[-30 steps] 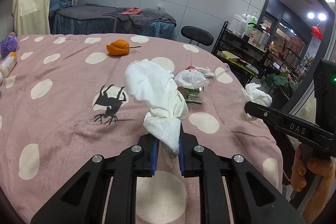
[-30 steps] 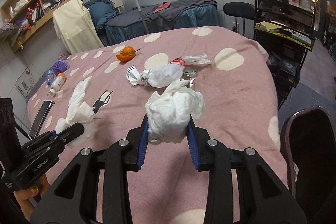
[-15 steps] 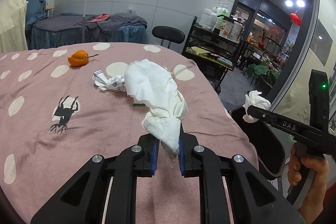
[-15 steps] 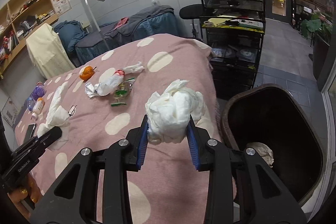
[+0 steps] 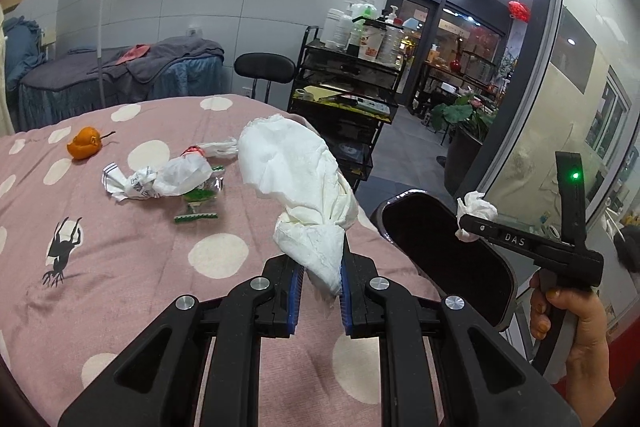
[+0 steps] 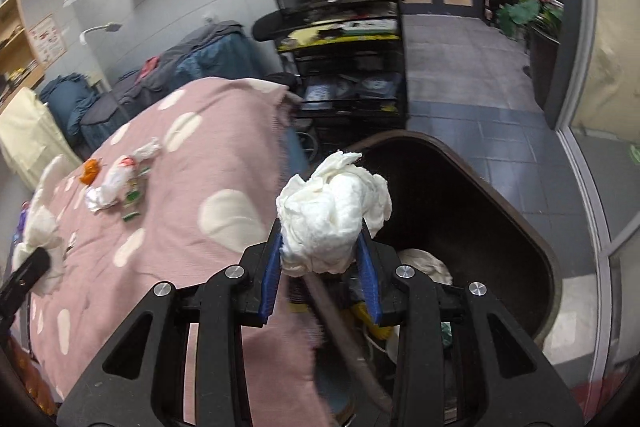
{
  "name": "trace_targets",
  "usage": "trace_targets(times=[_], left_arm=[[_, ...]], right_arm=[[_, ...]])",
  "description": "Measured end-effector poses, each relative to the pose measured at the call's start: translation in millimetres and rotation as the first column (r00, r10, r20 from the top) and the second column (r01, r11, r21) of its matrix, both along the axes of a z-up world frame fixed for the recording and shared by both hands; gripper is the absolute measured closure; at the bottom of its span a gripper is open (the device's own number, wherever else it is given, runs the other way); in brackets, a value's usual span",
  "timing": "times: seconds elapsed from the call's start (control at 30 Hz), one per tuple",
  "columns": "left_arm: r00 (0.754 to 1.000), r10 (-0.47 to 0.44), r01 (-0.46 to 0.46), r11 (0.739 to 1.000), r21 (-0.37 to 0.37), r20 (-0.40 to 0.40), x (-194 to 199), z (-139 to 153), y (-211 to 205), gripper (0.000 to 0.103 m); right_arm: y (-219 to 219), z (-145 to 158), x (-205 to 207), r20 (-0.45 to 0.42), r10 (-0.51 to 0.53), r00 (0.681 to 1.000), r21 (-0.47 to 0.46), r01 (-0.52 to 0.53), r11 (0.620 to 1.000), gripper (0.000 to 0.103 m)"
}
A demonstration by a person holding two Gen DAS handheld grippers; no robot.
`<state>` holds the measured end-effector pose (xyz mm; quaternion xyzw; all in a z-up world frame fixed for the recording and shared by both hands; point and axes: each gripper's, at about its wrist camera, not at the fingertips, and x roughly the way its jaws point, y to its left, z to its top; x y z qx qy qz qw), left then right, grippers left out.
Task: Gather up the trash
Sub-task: 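Lower the white tissue into the bin and open the left tool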
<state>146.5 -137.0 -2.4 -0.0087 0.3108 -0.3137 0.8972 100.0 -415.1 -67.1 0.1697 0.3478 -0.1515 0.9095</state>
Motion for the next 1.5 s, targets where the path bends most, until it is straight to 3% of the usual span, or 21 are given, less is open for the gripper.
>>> trace_targets(times=[0.33, 0.37, 0.5, 0.63, 0.8, 1.27, 1.5], left_arm=[[0.998, -0.060, 0.060, 0.998, 0.012, 0.023, -7.2, 6.4, -24.3, 0.088], [0.998, -0.066, 0.066, 0.998, 0.014, 0.024, -7.4, 6.6, -26.9, 0.088], [0.996, -0.089, 0.089, 0.996, 0.022, 0.028, -9.8, 7.2, -36.3, 0.088], [0.993, -0.116, 0.115, 0.993, 0.029, 0.030, -11.7, 7.0, -46.9, 0.088], [0.985, -0.168, 0.168, 0.985, 0.030, 0.022, -15.2, 7.9, -66.8, 0.088], [0.932, -0.360, 0.361, 0.932, 0.024, -0.041, -25.2, 0.7, -148.4, 0.088], [0.908, -0.410, 0.416, 0.906, 0.079, -0.081, -26.6, -14.7, -188.1, 0.088]], right_arm=[[-61.0, -57.3, -5.8, -0.128, -0.169, 0.977, 0.031, 0.174, 0.984, 0.066], [-63.9, -63.3, -5.8, -0.137, -0.179, 0.974, 0.031, 0.184, 0.982, 0.064], [-71.4, -83.8, -7.7, -0.170, -0.226, 0.959, 0.012, 0.232, 0.973, 0.040], [-73.6, -94.7, -15.5, -0.180, -0.245, 0.953, 0.011, 0.250, 0.968, 0.039], [-72.7, -88.3, -33.3, -0.140, -0.270, 0.953, 0.007, 0.274, 0.962, 0.029], [-62.2, -48.7, -67.1, -0.057, -0.308, 0.950, -0.060, 0.305, 0.951, 0.028], [-65.3, -44.2, -82.4, -0.053, -0.330, 0.942, -0.076, 0.326, 0.942, 0.028]])
